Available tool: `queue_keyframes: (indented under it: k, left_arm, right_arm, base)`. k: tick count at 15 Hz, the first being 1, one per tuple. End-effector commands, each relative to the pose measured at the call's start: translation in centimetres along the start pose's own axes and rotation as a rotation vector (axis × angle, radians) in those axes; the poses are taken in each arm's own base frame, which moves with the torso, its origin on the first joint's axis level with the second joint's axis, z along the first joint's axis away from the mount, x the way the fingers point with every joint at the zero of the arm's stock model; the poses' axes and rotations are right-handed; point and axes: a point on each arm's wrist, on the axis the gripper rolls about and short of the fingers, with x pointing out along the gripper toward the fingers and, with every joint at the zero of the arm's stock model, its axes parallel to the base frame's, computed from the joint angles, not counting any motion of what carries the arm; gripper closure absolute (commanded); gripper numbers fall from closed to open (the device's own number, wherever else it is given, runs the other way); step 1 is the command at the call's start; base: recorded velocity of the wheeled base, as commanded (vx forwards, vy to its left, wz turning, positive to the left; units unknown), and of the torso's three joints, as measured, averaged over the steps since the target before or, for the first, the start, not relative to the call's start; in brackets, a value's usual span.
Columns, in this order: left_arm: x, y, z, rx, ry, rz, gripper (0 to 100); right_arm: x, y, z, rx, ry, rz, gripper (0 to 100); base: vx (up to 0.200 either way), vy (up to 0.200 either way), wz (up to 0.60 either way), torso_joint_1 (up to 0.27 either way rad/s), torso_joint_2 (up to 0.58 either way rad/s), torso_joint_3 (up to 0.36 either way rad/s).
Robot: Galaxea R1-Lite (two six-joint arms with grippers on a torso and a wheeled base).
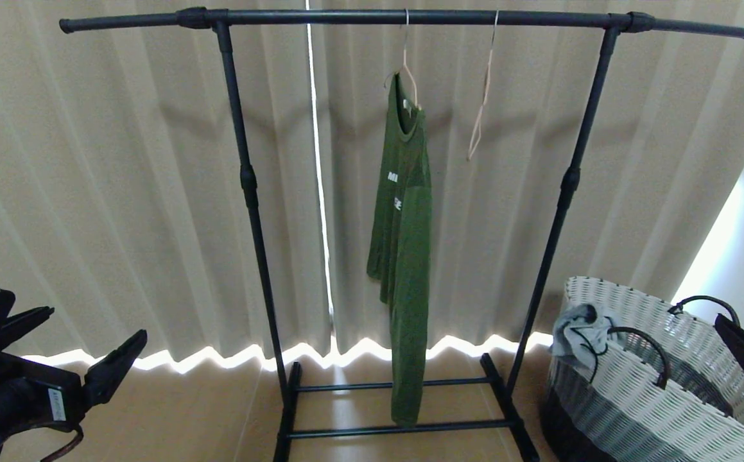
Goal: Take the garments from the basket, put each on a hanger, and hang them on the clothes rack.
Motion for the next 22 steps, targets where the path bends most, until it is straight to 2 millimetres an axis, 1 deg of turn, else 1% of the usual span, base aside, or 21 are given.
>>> queue_keyframes:
  k: [1, 4, 13, 22]
  left_arm:
    - [-0.31, -0.20, 0.01, 0.002, -0.013, -0.016, 0]
    - [-0.29, -0.22, -0.04, 0.002, -0.010, -0.017, 0]
    - [-0.21, -0.27, -0.12, 0.003, -0.005, -0.021, 0]
    - [-0.30, -0.36, -0.44, 0.007, 0.004, -0.025, 0]
  right_arm:
    - [-0.05, 0.00, -0.05, 0.001, 0.000, 0.002, 0]
    - [-0.19, -0.05, 0.00, 0.003, -0.008, 0.001, 0]
    - [-0.17, 0.00, -0.26, -0.002, 0.004, 0.003, 0]
    - [-0.15, 0.03, -0.44, -0.006, 0.015, 0.004, 0]
  base:
    - [0.000, 0.000, 0.00, -0.129, 0.33, 0.193]
    - [0.000, 0.000, 0.00, -0.046, 0.12, 0.071]
    - [0.000, 0.000, 0.00, 0.000, 0.00, 0.000]
    - [0.000, -0.200, 0.00, 0.000, 0.00, 0.004]
